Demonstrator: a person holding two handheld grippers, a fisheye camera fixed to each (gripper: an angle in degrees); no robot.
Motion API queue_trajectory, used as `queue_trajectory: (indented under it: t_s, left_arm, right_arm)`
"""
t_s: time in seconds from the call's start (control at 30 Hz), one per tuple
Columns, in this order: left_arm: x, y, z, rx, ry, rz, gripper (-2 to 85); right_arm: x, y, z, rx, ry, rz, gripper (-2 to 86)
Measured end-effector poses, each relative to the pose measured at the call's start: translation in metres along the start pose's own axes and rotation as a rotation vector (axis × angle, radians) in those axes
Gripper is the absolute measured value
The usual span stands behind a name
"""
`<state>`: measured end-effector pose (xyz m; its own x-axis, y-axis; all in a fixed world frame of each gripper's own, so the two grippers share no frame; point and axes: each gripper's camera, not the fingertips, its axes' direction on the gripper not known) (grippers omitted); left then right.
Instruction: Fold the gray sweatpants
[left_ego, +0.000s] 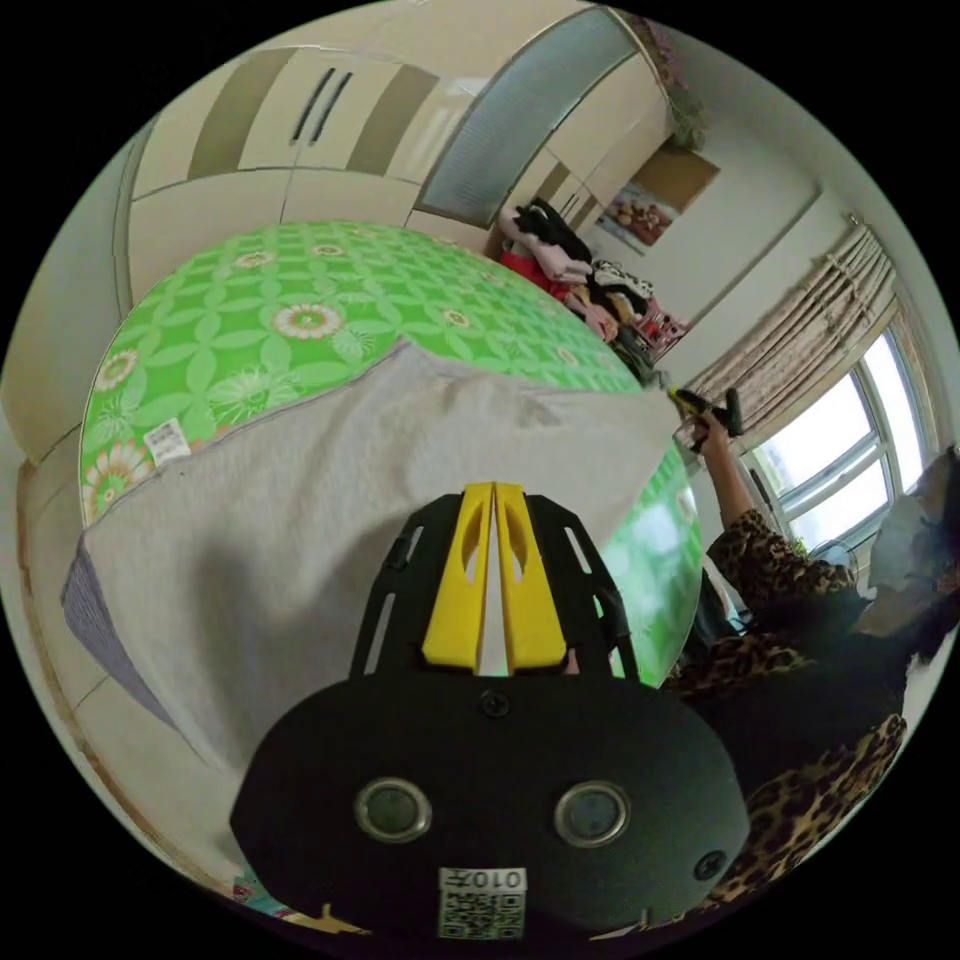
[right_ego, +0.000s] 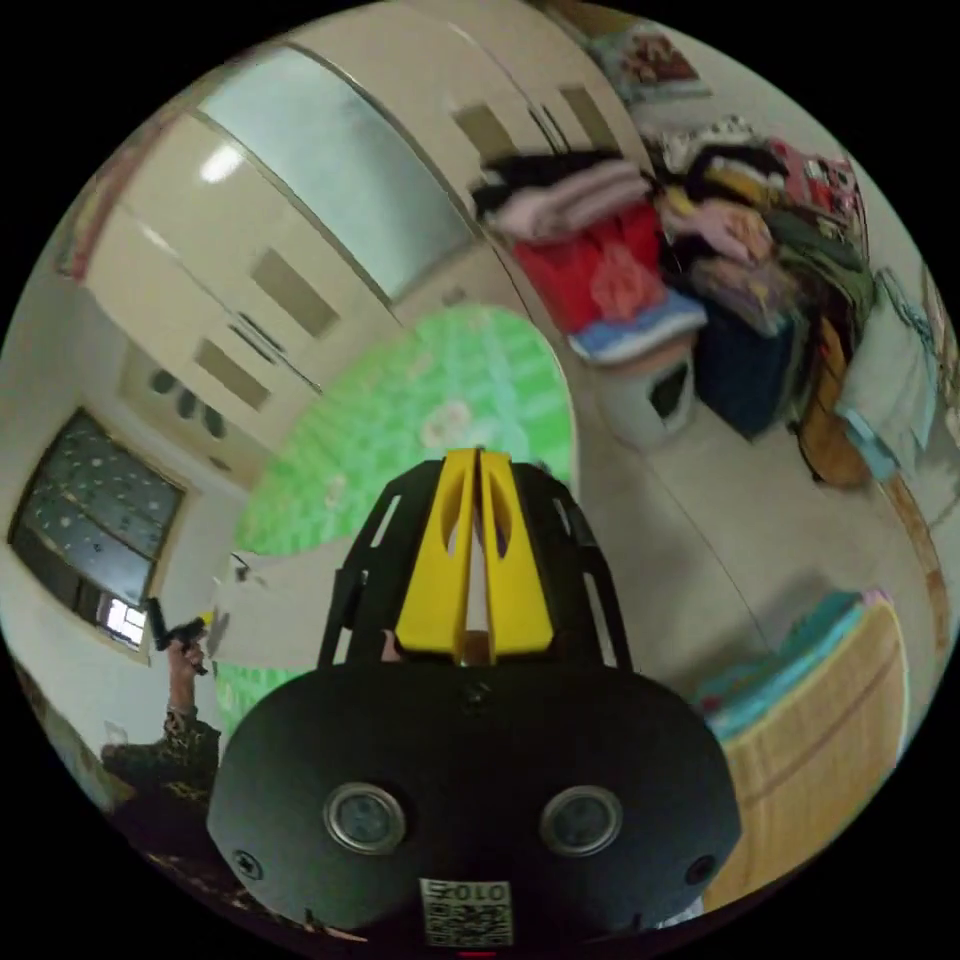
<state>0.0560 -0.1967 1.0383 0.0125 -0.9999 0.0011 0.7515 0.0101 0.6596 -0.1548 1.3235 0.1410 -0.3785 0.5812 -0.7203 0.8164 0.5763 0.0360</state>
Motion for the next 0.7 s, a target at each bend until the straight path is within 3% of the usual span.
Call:
queue_trajectory:
  t_s: [0.1,0.2,0.33,0.5,0.6,0.7]
  left_arm:
    - [0.007,-0.005,0.018,-0.037,-0.028,0.023,-0.3]
    - [0.006,-0.003,0.037,-0.076,-0.029,0.012,-0.2]
    - [0.003,-0.001,0.051,-0.085,0.006,-0.018,-0.2]
    - [0.003,0.001,0.06,-0.087,0.036,-0.039,-0.2]
    - [0.01,0.003,0.062,-0.08,0.026,-0.038,-0.2]
    - [0.026,0.003,0.065,-0.061,0.066,-0.017,-0.2]
  right_arm:
    - [0.016,0.0,-0.01,0.076,-0.23,0.03,3.2]
    - [0.036,0.006,0.023,-0.158,0.012,0.123,3.0]
    - [0.056,0.028,0.02,-0.033,-0.114,0.211,4.0]
    - [0.056,0.044,0.006,0.064,-0.072,0.278,5.2]
    - [0.019,0.043,0.003,0.084,-0.197,0.123,3.9]
    - [-0.018,0.036,0.028,-0.084,-0.294,-0.002,3.2]
